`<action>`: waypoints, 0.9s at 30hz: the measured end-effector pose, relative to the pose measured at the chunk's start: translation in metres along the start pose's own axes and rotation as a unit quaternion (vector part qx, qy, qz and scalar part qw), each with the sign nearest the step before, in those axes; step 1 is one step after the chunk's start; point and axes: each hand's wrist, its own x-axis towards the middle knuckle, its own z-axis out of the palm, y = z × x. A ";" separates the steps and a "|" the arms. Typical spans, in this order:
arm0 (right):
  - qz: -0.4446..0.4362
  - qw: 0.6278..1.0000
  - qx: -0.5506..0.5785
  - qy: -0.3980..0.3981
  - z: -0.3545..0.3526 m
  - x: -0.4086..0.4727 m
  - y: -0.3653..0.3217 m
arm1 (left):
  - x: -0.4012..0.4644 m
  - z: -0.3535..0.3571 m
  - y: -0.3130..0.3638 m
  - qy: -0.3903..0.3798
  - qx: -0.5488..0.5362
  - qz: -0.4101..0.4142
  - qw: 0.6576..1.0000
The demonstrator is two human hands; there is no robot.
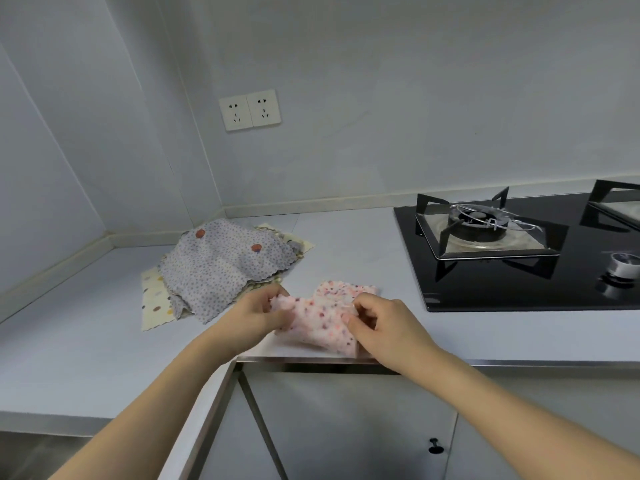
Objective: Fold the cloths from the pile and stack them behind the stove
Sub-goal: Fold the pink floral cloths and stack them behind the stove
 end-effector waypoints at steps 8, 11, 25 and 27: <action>0.117 0.990 -0.079 0.000 -0.017 0.048 0.019 | 0.085 0.033 0.001 0.110 0.101 -0.091 0.985; 0.145 0.981 -0.129 -0.011 -0.017 0.062 0.031 | 0.108 0.048 -0.007 0.098 0.219 -0.095 0.966; 0.235 0.961 0.111 -0.094 -0.024 0.074 0.041 | 0.100 0.061 0.005 0.089 0.062 -0.166 0.980; 0.238 0.944 0.200 -0.109 -0.031 0.067 0.036 | 0.088 0.057 0.010 0.090 -0.006 -0.133 0.987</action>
